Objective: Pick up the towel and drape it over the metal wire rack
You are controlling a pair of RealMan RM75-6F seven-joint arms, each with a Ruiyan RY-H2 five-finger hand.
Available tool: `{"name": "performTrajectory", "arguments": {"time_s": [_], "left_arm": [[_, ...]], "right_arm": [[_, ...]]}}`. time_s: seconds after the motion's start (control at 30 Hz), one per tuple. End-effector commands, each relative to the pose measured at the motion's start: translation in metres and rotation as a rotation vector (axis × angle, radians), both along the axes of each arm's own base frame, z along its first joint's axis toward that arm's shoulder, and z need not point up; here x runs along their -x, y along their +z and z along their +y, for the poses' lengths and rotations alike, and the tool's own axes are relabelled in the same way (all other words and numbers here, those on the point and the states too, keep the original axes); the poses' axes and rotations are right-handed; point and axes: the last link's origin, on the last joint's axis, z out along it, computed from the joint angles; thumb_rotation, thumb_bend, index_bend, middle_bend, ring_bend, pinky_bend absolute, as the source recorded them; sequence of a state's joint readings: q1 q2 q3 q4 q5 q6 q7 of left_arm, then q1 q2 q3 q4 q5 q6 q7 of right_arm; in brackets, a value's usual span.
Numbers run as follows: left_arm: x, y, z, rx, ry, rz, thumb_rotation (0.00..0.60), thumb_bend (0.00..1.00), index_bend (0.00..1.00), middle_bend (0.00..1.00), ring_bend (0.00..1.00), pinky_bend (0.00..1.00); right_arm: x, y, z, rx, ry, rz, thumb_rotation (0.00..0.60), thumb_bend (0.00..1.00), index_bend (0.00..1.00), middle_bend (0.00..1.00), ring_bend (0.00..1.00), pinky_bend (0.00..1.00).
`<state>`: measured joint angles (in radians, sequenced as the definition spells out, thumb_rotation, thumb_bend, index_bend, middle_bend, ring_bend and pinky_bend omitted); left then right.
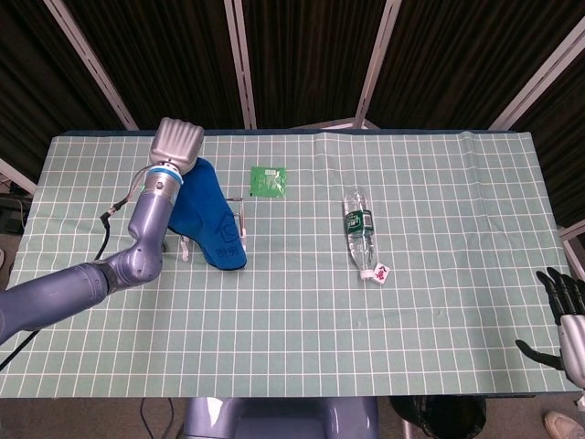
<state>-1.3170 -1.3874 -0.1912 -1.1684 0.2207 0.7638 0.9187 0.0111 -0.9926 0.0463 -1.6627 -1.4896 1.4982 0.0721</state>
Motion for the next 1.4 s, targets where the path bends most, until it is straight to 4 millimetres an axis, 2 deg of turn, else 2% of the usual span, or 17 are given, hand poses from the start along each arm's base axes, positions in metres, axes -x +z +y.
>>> {"name": "performTrajectory", "arguments": {"time_s": [0.03,0.07,0.13,0.2,0.27,0.3,0.5,0.77,0.93,1.03,1.13,1.2,1.23,1.3,1.4], "left_arm": [[0.008,-0.021,0.005,0.048,0.031,-0.097,0.600,0.86,0.83,0.94,0.92,1.00],[0.010,-0.024,0.007,0.055,0.038,-0.113,0.600,0.85,0.76,0.93,0.92,1.00],[0.014,-0.031,0.011,0.066,0.039,-0.117,0.600,0.81,0.53,0.92,0.91,1.00],[0.017,-0.036,0.012,0.078,0.047,-0.135,0.600,0.65,0.17,0.89,0.89,1.00],[0.020,-0.040,0.015,0.083,0.055,-0.167,0.600,0.51,0.01,0.86,0.88,1.00],[0.020,-0.041,0.015,0.084,0.058,-0.186,0.600,0.45,0.00,0.85,0.88,1.00],[0.020,-0.049,0.015,0.110,0.067,-0.319,0.600,0.35,0.00,0.78,0.87,1.00],[0.028,-0.050,0.007,0.160,0.079,-0.444,0.600,0.29,0.00,0.68,0.85,1.00],[0.030,-0.039,-0.003,0.157,0.057,-0.543,0.600,0.29,0.00,0.62,0.83,1.00],[0.037,-0.028,-0.015,0.152,0.017,-0.575,0.600,0.29,0.00,0.53,0.76,0.94],[0.047,-0.014,-0.030,0.144,-0.014,-0.590,0.600,0.26,0.00,0.40,0.63,0.77],[0.062,0.001,-0.048,0.125,-0.054,-0.555,0.600,0.20,0.00,0.26,0.49,0.59],[0.070,0.010,-0.058,0.109,-0.082,-0.525,0.600,0.16,0.00,0.16,0.37,0.46],[0.085,0.023,-0.077,0.068,-0.130,-0.449,0.600,0.08,0.00,0.03,0.17,0.25],[0.108,0.040,-0.112,-0.002,-0.152,-0.394,0.600,0.03,0.00,0.00,0.01,0.06]], "right_arm": [[0.001,-0.001,-0.001,-0.002,-0.008,0.005,0.600,0.00,0.00,0.00,0.00,0.00],[0.002,-0.001,-0.001,-0.003,-0.011,0.005,0.600,0.00,0.00,0.00,0.00,0.00],[0.003,-0.003,-0.003,-0.005,-0.019,0.008,0.600,0.00,0.00,0.00,0.00,0.00],[0.004,-0.003,-0.003,-0.007,-0.024,0.010,0.600,0.00,0.00,0.00,0.00,0.00],[0.005,-0.004,-0.004,-0.009,-0.028,0.013,0.600,0.00,0.00,0.00,0.00,0.00],[0.005,-0.004,-0.004,-0.009,-0.029,0.013,0.600,0.00,0.00,0.00,0.00,0.00],[0.006,-0.005,-0.004,-0.011,-0.032,0.013,0.600,0.00,0.00,0.00,0.00,0.00],[0.004,-0.006,-0.002,-0.014,-0.024,0.014,0.600,0.00,0.00,0.00,0.00,0.00],[0.002,-0.006,-0.001,-0.014,-0.014,0.012,0.600,0.00,0.00,0.00,0.00,0.00],[0.000,-0.006,0.000,-0.016,-0.005,0.010,0.600,0.00,0.00,0.00,0.00,0.00],[-0.001,-0.006,0.001,-0.017,0.004,0.007,0.600,0.00,0.00,0.00,0.00,0.00],[-0.003,-0.005,0.002,-0.017,0.016,0.004,0.600,0.00,0.00,0.00,0.00,0.00],[-0.003,-0.005,0.002,-0.017,0.021,0.001,0.600,0.00,0.00,0.00,0.00,0.00],[-0.004,-0.004,0.003,-0.018,0.029,-0.004,0.600,0.00,0.00,0.00,0.00,0.00],[-0.005,-0.001,0.005,-0.012,0.046,-0.016,0.600,0.00,0.00,0.00,0.00,0.00]]}}
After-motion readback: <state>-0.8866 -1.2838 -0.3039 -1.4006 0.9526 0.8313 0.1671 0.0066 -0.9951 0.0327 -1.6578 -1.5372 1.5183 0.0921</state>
